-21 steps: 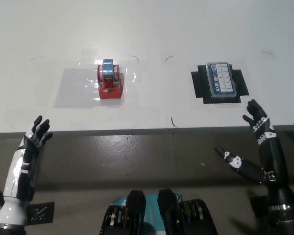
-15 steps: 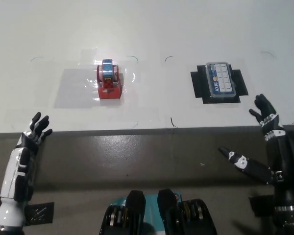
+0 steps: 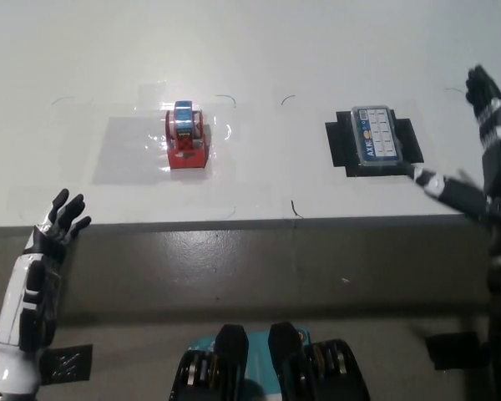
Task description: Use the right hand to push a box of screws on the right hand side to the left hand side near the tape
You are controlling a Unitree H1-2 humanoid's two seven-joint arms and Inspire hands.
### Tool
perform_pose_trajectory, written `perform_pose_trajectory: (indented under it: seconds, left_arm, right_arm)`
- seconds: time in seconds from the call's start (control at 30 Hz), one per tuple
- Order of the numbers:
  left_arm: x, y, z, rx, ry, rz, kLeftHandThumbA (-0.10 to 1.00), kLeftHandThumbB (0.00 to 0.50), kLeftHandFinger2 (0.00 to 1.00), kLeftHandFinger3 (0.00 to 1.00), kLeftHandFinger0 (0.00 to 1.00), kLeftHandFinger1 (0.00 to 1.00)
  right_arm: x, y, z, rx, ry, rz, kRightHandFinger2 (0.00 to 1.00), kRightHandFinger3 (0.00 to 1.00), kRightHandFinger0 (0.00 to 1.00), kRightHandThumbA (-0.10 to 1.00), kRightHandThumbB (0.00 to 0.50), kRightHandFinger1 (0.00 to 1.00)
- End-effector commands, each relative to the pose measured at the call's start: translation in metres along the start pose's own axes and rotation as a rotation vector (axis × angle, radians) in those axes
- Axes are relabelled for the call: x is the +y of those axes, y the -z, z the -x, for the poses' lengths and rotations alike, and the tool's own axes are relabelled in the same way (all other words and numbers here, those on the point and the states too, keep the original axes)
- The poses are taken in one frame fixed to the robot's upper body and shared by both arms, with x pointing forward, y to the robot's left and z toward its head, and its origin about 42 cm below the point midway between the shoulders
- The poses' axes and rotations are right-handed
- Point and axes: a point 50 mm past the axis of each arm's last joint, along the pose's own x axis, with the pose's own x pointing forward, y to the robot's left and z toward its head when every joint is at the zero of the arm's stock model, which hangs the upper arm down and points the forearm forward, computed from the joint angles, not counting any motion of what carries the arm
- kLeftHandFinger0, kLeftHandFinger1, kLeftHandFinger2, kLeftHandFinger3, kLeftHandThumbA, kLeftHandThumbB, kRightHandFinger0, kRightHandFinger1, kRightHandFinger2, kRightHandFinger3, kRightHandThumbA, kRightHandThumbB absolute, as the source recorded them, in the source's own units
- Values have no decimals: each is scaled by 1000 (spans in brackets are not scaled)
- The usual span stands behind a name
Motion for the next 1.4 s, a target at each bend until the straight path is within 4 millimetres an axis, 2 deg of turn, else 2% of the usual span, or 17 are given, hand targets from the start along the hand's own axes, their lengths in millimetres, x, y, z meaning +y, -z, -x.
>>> perform_pose_trajectory:
  seconds: [0.0,0.03,0.13,0.23,0.43,0.5,0.57,0.67,0.8,0.9,1.07,1.1,1.13,1.23,1.33,1.37]
  left_arm:
    - [2,-12,3,-35,6,6,1000,53,1000,1000,1000,1000]
    - [1,-13,6,-36,9,8,1000,36,1000,1000,1000,1000]
    - [-1,-14,9,-36,15,16,1000,20,1000,1000,1000,1000]
    - [-3,-15,13,-30,13,16,1000,36,1000,1000,1000,1000]
    - [-5,-19,18,-31,11,14,1000,47,1000,1000,1000,1000]
    - [-5,-21,17,-38,4,10,1000,35,1000,1000,1000,1000]
    - [-6,-22,23,-31,6,18,1000,43,1000,1000,1000,1000]
    - [-6,-23,20,-40,16,22,1000,40,1000,1000,1000,1000]
    - [-7,-25,20,-45,6,24,1000,37,1000,1000,1000,1000]
    - [-7,-26,22,-44,14,37,1000,63,1000,1000,1000,1000]
    - [-6,-29,25,-45,16,36,1000,57,1000,1000,1000,1000]
    - [-7,-30,26,-46,16,29,1000,43,1000,1000,1000,1000]
    - [-7,-30,26,-50,18,29,1000,31,1000,1000,1000,1000]
    - [-7,-30,25,-52,25,48,1000,36,1000,1000,1000,1000]
    - [-6,-31,27,-47,17,38,1000,40,1000,1000,1000,1000]
    - [-7,-31,27,-51,18,47,1000,34,1000,1000,1000,1000]
  right_arm:
    - [-10,-6,-46,-60,28,28,1000,1000,1000,1000,194,1000]
    - [-11,0,-59,-33,36,30,1000,1000,1000,1000,200,1000]
    - [-12,10,-79,-3,38,22,1000,1000,1000,1000,182,1000]
    - [-12,22,-98,47,42,8,1000,1000,1000,1000,198,1000]
    - [-6,49,-125,160,54,2,1000,1000,1000,1000,209,1000]
    - [-2,59,-132,227,61,-11,1000,1000,1000,1000,231,1000]
    - [4,70,-129,285,64,-24,1000,1000,1000,1000,213,1000]
    - [8,75,-133,349,70,-41,1000,1000,1000,1000,222,1000]
    - [13,82,-134,426,89,-69,1000,1000,1000,968,178,1000]
    - [12,88,-129,479,98,-73,1000,1000,1000,1000,172,1000]
    - [9,100,-116,560,135,-110,1000,1000,1000,1000,123,1000]
    - [9,103,-111,581,140,-115,1000,1000,1000,1000,145,1000]
    - [9,104,-109,590,142,-121,1000,1000,1000,1000,145,1000]
    - [10,109,-102,615,146,-125,1000,1000,1000,1000,141,1000]
    - [19,114,-93,639,155,-167,1000,1000,1000,995,165,1000]
    - [23,116,-90,644,146,-165,1000,1000,1000,999,149,1000]
